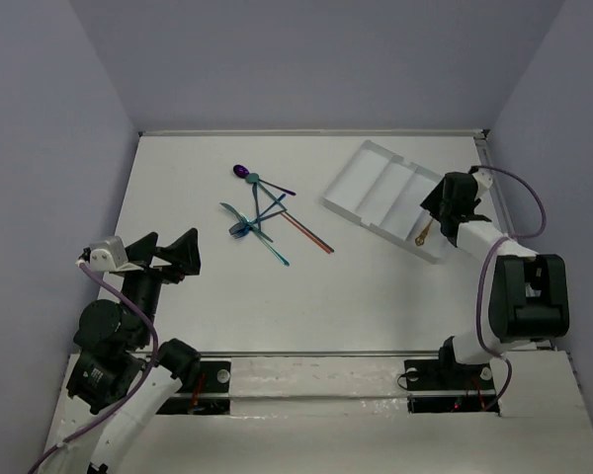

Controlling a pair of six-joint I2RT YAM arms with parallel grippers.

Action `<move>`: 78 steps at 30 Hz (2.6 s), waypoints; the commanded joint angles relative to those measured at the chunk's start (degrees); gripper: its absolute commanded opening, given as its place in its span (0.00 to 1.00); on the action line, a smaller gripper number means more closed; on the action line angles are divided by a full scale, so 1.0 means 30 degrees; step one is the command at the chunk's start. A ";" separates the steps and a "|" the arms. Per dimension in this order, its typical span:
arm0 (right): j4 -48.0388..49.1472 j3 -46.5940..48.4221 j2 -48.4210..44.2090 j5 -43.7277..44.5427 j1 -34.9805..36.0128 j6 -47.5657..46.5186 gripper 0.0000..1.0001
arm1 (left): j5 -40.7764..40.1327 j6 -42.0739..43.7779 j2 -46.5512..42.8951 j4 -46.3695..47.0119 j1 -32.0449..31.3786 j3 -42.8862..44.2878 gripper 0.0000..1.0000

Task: Sort the eating utensils into containers

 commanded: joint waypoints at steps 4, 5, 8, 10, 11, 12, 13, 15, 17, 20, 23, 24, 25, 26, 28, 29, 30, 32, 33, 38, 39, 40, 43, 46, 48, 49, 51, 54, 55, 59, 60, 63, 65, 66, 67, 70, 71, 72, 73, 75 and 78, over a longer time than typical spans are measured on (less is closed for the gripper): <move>0.0274 0.2431 -0.1329 -0.3043 0.4872 -0.4089 0.64 | -0.0202 0.0094 0.0008 0.0940 -0.0116 -0.0179 0.99; 0.0215 0.2725 -0.1124 -0.3306 0.6389 -0.4357 0.63 | -0.0290 0.0094 0.0009 0.0940 -0.0116 -0.0179 0.99; -0.0078 0.4159 0.0310 -0.4156 0.8244 -0.5265 0.54 | -0.0349 0.0094 0.0067 0.0853 -0.0116 -0.0179 0.99; -0.0983 0.5647 0.1711 -0.4477 0.9764 -0.5967 0.46 | -0.0378 0.0094 0.0154 0.0853 -0.0116 -0.0179 0.99; -0.0987 0.6208 0.2213 -0.4683 1.0237 -0.6290 0.45 | -0.0378 0.0094 0.0184 0.0824 -0.0116 -0.0179 0.99; -0.1944 0.6736 0.2740 -0.4830 1.0706 -0.6613 0.44 | -0.0378 0.0094 0.0213 0.0852 -0.0116 -0.0179 0.99; -0.2273 0.7814 0.3731 -0.4948 1.1668 -0.7138 0.41 | -0.0378 0.0094 0.0243 0.0882 -0.0116 -0.0208 0.99; -0.2948 0.8816 0.4733 -0.5066 1.2523 -0.7668 0.41 | -0.0349 0.0123 0.0243 0.0882 -0.0116 -0.0179 0.99; -0.3328 1.0160 0.6221 -0.4921 1.3633 -0.8284 0.41 | -0.0407 0.0123 0.0272 0.0911 -0.0116 -0.0179 0.99; -0.3915 1.2501 0.8243 -0.4715 1.4894 -0.9276 0.41 | -0.0408 0.0123 0.0272 0.0940 -0.0116 -0.0208 0.99; -0.4500 1.4585 0.9742 -0.5094 1.5340 -1.0130 0.41 | -0.0349 0.0152 0.0331 0.0970 -0.0116 -0.0208 0.99; -0.4677 1.6043 1.0733 -0.5241 1.5601 -1.0219 0.41 | -0.0349 0.0152 0.0389 0.0970 -0.0116 -0.0208 0.99; -0.4881 1.6725 1.1265 -0.5590 1.5777 -1.0365 0.40 | -0.0349 0.0123 0.0389 0.0941 -0.0116 -0.0208 0.99; -0.5028 1.7399 1.1706 -0.5826 1.5779 -1.0453 0.39 | -0.0378 0.0152 0.0360 0.0940 0.0058 -0.0208 0.99; -0.5671 1.9703 1.3310 -0.6033 1.5953 -1.0367 0.38 | -0.0407 0.0152 0.0302 0.0940 0.0060 -0.0208 0.99; -0.6080 2.0532 1.3843 -0.5917 1.5955 -1.0192 0.38 | -0.0408 0.0123 0.0301 0.0969 0.0060 -0.0237 0.99; -0.6665 2.1265 1.4342 -0.5307 1.5955 -1.0016 0.37 | -0.0408 0.0152 0.0272 0.0941 0.0060 -0.0238 0.99; -0.7253 2.3113 1.5632 -0.4339 1.5955 -0.9518 0.37 | -0.0379 0.0152 0.0301 0.0970 0.0060 -0.0238 0.99; -0.7488 2.3698 1.6042 -0.3754 1.5955 -0.9342 0.37 | -0.0349 0.0152 0.0272 0.0970 0.0060 -0.0238 0.99; -0.8630 2.7152 1.8588 -0.0968 1.5955 -0.8756 0.37 | -0.0262 0.0153 0.0331 0.0999 0.0060 -0.0238 0.99; -0.8807 2.7538 1.8914 -0.0878 1.5955 -0.8726 0.37 | -0.0261 0.0152 0.0331 0.0999 0.0060 -0.0238 0.99; -0.9099 2.7948 1.9497 -0.0964 1.5955 -0.8754 0.38 | -0.0261 0.0152 0.0302 0.0999 0.0060 -0.0238 0.99; -0.9336 2.9064 2.0175 -0.1228 1.5955 -0.8580 0.38 | -0.0233 0.0152 0.0301 0.1028 0.0060 -0.0238 0.99; -0.9308 2.9066 2.0528 -0.1140 1.5955 -0.8579 0.37 | -0.0232 0.0181 0.0272 0.1028 0.0060 -0.0238 0.99; -0.8840 2.8803 2.0558 -0.1315 1.5955 -0.8550 0.35 | -0.0261 0.0152 0.0301 0.1028 0.0060 -0.0238 0.99; -0.8809 2.8831 2.0674 -0.1403 1.5955 -0.8405 0.34 | -0.0232 0.0152 0.0301 0.1028 0.0060 -0.0238 0.99; -0.8867 2.8977 2.0879 -0.1259 1.5955 -0.8229 0.32 | -0.0203 0.0182 0.0272 0.1028 0.0060 -0.0238 0.99; -0.8459 2.8657 2.0851 -0.0936 1.5955 -0.7789 0.18 | -0.0203 0.0182 0.0243 0.1028 0.0060 -0.0238 0.99; -0.8255 2.8452 2.0764 -0.0906 1.5955 -0.7469 0.15 | -0.0232 0.0182 0.0243 0.1028 0.0060 -0.0238 0.99; -0.6297 2.6784 1.9421 -0.0906 1.5955 -0.6765 0.06 | -0.0203 0.0182 0.0272 0.1057 0.0060 -0.0238 0.99; -0.5942 2.6142 1.9125 -0.0848 1.5955 -0.6618 0.04 | -0.0203 0.0211 0.0301 0.1058 0.0060 -0.0238 0.99; -0.4565 2.4529 1.7604 -0.0788 1.5955 -0.6148 0.00 | -0.0203 0.0211 0.0272 0.1028 0.0060 -0.0267 0.99; -0.3281 2.3300 1.6579 -0.1168 1.5955 -0.5855 0.00 | -0.0203 0.0211 0.0301 0.1028 0.0060 -0.0238 0.99; -0.2837 2.2656 1.5384 -0.1286 1.5955 -0.5709 0.00 | -0.0203 0.0211 0.0301 0.0999 0.0060 -0.0267 0.99; -0.2340 2.1199 1.4705 -0.1374 1.5955 -0.5592 0.00 | -0.0232 0.0211 0.0301 0.0999 0.0060 -0.0267 0.99; 0.0092 1.7949 1.1871 -0.0853 1.5955 -0.5298 0.00 | -0.0203 0.0211 0.0301 0.1028 0.0060 -0.0238 0.99; 0.0532 1.7295 1.1190 -0.0442 1.5955 -0.5327 0.00 | -0.0203 0.0240 0.0301 0.1028 0.0060 -0.0238 0.99; 0.1059 1.6679 1.0574 -0.0002 1.5955 -0.5327 0.00 | -0.0116 0.0211 0.0301 0.0999 0.0060 -0.0238 0.99; 0.1267 1.6122 0.9959 0.0553 1.5955 -0.5327 0.00 | -0.0115 0.0240 0.0301 0.1028 0.0060 -0.0238 0.99; 0.1852 1.4539 0.8375 0.2077 1.5517 -0.5124 0.00 | -0.0086 0.0240 0.0272 0.1028 0.0060 -0.0238 0.99; 0.1856 1.2869 0.7142 0.4275 1.4347 -0.3517 0.00 | -0.0085 0.0211 0.0214 0.1028 0.0060 -0.0238 0.99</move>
